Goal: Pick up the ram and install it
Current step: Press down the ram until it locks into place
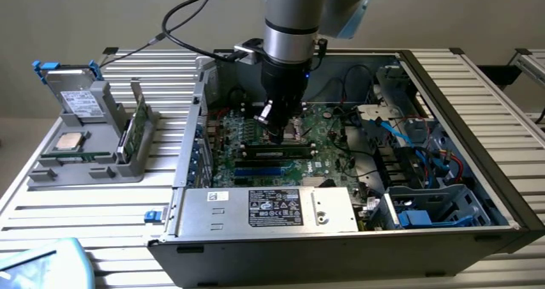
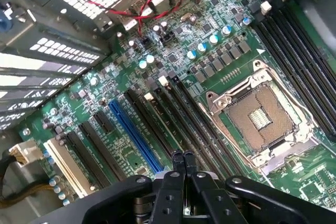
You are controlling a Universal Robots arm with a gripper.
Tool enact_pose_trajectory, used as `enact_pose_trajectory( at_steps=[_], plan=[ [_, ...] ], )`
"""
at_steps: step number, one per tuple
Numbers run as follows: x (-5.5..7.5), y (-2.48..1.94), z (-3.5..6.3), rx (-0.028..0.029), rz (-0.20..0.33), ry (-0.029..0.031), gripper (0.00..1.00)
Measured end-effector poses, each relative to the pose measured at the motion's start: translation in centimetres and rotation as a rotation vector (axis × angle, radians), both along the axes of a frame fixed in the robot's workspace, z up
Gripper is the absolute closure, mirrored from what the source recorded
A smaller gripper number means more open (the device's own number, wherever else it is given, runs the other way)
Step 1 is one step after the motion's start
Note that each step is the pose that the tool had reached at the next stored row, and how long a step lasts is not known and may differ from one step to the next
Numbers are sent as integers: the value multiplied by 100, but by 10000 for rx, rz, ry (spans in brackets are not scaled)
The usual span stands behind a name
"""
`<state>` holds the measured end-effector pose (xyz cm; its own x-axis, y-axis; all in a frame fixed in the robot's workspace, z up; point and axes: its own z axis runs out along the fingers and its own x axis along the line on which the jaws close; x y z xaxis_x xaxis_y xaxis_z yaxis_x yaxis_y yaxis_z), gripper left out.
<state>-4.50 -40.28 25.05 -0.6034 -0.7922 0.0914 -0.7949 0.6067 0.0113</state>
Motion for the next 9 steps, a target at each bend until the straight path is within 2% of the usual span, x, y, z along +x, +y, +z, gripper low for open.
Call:
enact_pose_trajectory(
  at_steps=[9],
  plan=[
    [0, 0, -5, 0, -1493, -2, 90]
  ],
)
